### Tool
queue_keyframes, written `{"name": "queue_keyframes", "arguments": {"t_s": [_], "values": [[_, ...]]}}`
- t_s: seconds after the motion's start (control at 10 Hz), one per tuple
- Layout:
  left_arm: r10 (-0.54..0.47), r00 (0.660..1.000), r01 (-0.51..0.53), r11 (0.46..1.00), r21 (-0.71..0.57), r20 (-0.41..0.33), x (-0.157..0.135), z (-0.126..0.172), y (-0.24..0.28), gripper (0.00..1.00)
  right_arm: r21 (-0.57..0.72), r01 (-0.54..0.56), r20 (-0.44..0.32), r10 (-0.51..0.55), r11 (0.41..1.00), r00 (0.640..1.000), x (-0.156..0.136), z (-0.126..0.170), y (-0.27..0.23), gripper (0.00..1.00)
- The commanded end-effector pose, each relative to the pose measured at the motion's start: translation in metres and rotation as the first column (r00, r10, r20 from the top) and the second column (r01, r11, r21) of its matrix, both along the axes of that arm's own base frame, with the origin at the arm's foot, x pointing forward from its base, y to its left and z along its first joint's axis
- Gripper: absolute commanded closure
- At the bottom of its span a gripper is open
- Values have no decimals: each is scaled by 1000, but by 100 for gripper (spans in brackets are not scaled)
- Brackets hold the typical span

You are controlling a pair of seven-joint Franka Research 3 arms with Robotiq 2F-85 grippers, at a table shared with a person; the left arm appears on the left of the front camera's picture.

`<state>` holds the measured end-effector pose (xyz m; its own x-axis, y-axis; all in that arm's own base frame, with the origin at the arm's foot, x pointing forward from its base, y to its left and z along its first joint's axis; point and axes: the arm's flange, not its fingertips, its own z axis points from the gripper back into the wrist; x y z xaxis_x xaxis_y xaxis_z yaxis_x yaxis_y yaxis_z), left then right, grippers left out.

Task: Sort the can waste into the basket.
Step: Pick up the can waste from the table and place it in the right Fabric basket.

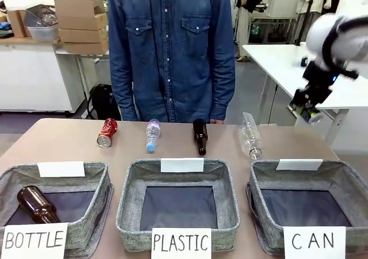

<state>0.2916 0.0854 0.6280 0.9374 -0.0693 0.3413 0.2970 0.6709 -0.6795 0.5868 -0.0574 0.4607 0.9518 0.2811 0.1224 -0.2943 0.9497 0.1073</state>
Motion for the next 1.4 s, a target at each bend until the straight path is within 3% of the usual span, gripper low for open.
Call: {"name": "queue_keyframes", "arguments": {"t_s": [0.0, 0.2, 0.3, 0.4, 0.5, 0.6, 0.7, 0.8, 1.2, 1.3], "values": [[-66, 998, 61, 982, -176, -23, -16, -6, -56, 0, 88, -113, -23, 116, 990, 993, -60, 42, 2, 100], [-7, 997, -19, 950, -311, -83, -22, -55, -102, 0, 150, -214, -29, 220, 965, 975, -123, 83, 8, 100], [18, 987, -64, 956, -286, -159, -27, -78, -114, 0, 170, -303, -10, 309, 938, 951, -151, 95, 16, 100], [21, 956, -83, 976, -201, -293, -35, -100, -124, 0, 184, -395, 11, 400, 900, 916, -174, 106, 26, 100], [32, 951, -57, 996, -74, -309, -44, -115, -128, 0, 183, -491, 39, 493, 852, 869, -192, 112, 34, 100], [68, 972, -63, 998, 30, -226, -46, -115, -128, 0, 175, -561, 59, 560, 809, 826, -204, 114, 42, 100], [8, 965, -57, 982, -182, -261, -24, -108, -122, 0, 217, -641, 59, 645, 736, 762, -211, 112, 48, 100], [8, 965, -57, 982, -182, -261, -24, -108, -122, 0, 256, -680, 36, 696, 687, 717, -214, 106, 55, 100], [8, 965, -57, 982, -182, -261, -24, -108, -122, 0, 229, -769, 2, 790, 596, 613, -221, 77, 77, 100], [8, 965, -57, 982, -182, -261, -24, -108, -122, 0, 235, -797, -20, 822, 557, 569, -223, 72, 80, 100]]}}
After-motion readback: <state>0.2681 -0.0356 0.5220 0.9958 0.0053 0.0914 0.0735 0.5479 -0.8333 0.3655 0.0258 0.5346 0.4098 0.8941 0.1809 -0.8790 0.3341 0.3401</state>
